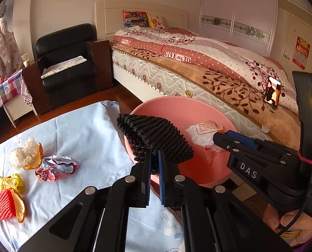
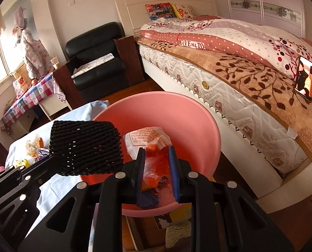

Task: Collect trash

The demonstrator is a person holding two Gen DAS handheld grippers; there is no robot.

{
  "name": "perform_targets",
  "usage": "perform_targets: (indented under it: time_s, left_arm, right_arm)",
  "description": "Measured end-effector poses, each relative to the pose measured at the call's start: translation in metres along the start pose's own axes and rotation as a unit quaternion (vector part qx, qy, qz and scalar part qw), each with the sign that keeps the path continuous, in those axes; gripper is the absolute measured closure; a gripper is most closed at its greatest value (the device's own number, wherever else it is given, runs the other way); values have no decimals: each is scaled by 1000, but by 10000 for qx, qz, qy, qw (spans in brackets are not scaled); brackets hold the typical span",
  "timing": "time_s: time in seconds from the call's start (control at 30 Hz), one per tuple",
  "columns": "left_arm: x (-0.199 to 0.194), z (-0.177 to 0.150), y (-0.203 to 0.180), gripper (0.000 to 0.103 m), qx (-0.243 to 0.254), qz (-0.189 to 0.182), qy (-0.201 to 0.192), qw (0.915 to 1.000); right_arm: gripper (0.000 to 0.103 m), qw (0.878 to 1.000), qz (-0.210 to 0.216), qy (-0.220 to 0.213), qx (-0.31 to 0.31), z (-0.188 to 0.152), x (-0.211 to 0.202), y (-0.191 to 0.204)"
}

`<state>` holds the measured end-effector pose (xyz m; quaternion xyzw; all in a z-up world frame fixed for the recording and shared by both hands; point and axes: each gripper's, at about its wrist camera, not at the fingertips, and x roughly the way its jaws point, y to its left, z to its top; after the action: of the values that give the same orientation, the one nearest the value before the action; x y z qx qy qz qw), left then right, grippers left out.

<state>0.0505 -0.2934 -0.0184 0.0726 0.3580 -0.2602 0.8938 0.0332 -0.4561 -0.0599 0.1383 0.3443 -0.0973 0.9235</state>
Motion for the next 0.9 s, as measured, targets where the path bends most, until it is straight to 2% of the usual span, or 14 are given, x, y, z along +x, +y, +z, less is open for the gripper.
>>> perform_targets:
  time_s: [0.2,0.37,0.47,0.5,0.53,0.6,0.67,0.77,0.9]
  left_arm:
    - [10,-2,-6,96,67,-6,86,9999]
    - [12,-3,-10,91,111,-51,98,9999]
    - [11,-3,-8,78,50,-145,85,9998]
    - [10,-2,-8,66,35,-148,63,9999]
    - [9,-2,-8,60,19,-168,31,9999]
    - [6,-1,-7,57,-1,-213,-21,9998]
    - [4,0,-6,54,-27,-232,-44,9997]
    - [2,0,-4,53,-65,-248,-50,9997]
    - [-3,0,-1,53,-109,-254,-85,9996]
  right_arm:
    - [80,9999,-52,75,58,-2,7,-6]
    - [79,9998,-57,166,73,-3,10,-8]
    - [79,9997,-31,222,133,-3,13,-10]
    - [79,9996,-15,232,139,-3,13,-10]
    - [78,9996,10,240,146,-3,13,-10]
    - [78,9996,60,232,168,-2,13,-9]
    - [68,9995,105,206,193,-2,12,-9]
    - [59,9994,176,156,247,-1,10,-9]
    - [57,9993,249,122,250,1,6,-7]
